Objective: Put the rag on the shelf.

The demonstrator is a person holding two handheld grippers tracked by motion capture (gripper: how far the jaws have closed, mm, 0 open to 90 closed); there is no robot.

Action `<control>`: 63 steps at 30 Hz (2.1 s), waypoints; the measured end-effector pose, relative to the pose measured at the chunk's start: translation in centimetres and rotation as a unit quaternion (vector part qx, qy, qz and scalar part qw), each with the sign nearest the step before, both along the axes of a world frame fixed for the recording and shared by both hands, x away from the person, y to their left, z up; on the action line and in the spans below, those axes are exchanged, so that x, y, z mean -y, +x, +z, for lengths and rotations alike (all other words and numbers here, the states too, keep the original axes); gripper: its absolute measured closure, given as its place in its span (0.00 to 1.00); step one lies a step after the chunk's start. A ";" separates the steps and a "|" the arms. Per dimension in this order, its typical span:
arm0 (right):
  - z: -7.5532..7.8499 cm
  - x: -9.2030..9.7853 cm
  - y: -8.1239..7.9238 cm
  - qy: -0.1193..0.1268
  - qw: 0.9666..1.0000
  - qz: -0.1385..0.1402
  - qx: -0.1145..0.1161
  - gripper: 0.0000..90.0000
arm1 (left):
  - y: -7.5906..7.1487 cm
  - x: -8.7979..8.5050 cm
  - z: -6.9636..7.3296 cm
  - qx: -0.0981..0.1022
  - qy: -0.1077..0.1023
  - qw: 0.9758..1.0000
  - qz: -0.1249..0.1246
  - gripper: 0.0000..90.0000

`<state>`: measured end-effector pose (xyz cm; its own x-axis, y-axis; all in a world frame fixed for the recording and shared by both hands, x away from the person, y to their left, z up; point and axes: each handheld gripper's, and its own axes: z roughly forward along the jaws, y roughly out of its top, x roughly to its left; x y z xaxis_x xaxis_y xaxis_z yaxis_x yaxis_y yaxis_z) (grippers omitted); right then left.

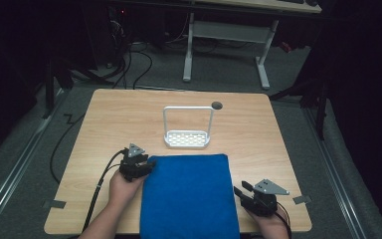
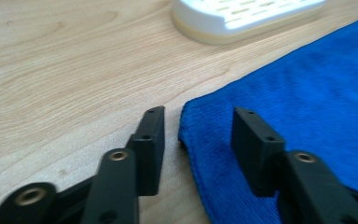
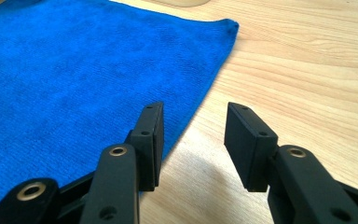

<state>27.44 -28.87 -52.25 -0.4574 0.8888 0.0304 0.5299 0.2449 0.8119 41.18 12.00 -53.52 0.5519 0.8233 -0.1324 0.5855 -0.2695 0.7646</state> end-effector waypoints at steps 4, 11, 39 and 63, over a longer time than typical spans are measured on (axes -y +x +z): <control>-0.1 -0.1 0.3 -0.001 1.000 -0.005 -0.001 0.62 | 0.2 0.0 0.0 -0.006 -0.006 1.000 0.005 0.82; 0.9 -1.9 4.5 -0.001 1.000 -0.014 0.001 0.60 | 0.1 0.1 0.0 -0.007 0.000 1.000 -0.007 0.95; 0.0 -4.3 11.2 -0.016 0.999 -0.019 -0.025 0.98 | 0.0 -0.4 0.0 -0.012 -0.028 0.999 -0.023 0.96; 3.0 -4.6 8.1 0.037 0.997 -0.005 0.072 0.98 | -3.0 -1.7 2.3 0.081 -0.088 0.993 -0.012 0.97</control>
<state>35.57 -24.31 -49.27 -0.4524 0.8913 0.0310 0.4089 0.1764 0.8954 38.15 13.70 -51.23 0.5966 0.7821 -0.1800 0.4455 -0.1362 0.8849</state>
